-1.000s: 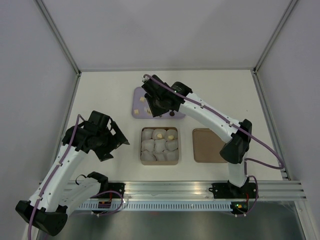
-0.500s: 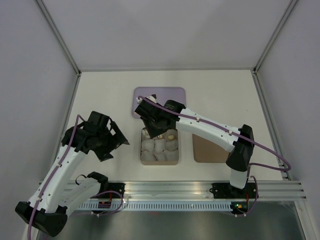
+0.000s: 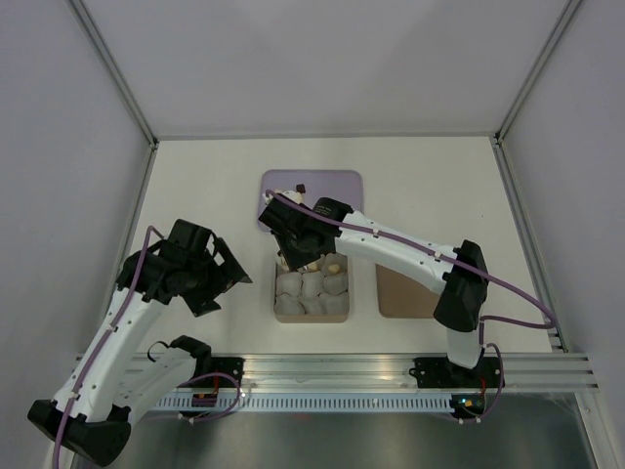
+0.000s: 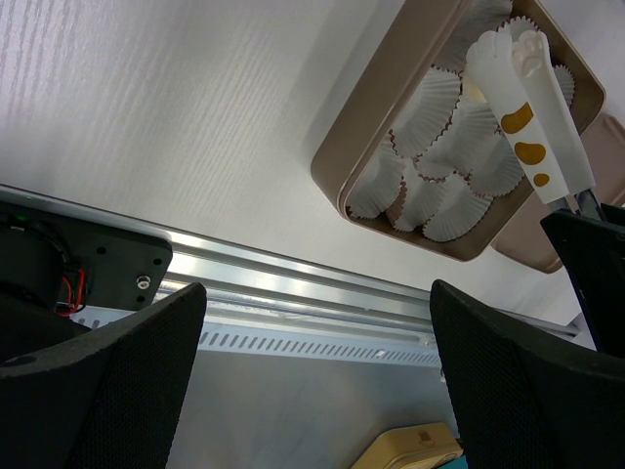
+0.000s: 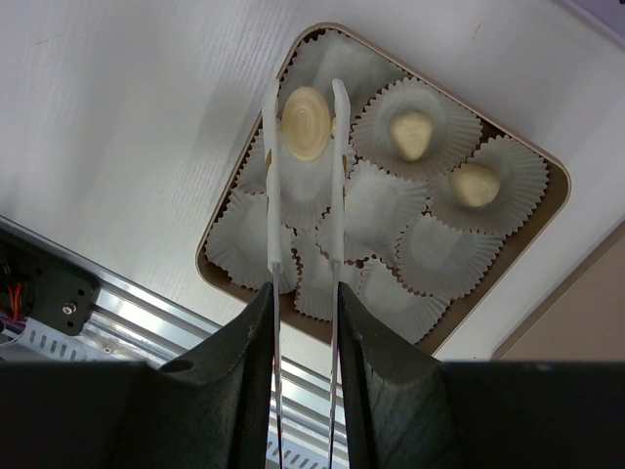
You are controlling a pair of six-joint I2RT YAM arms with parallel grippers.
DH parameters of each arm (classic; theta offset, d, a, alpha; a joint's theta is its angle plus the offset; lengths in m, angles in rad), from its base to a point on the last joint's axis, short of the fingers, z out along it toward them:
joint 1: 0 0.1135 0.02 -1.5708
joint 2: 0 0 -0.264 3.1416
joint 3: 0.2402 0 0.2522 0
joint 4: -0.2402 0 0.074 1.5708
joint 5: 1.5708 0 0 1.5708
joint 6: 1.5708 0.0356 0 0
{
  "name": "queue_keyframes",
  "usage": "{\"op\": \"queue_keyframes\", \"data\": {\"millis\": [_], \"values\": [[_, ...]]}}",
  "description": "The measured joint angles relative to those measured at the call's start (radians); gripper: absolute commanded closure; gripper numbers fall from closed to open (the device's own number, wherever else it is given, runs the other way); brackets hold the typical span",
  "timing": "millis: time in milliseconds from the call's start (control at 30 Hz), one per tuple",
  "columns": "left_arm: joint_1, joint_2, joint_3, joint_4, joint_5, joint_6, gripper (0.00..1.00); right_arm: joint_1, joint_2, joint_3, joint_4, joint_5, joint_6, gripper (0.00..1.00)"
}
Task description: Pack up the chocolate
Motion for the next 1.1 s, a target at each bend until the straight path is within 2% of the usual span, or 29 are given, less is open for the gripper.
{"op": "queue_keyframes", "data": {"millis": [1100], "values": [[0.000,-0.012,-0.001,-0.008,0.000,0.000,0.00,-0.003,0.031,-0.040,0.047,0.029,-0.011,0.90]]}}
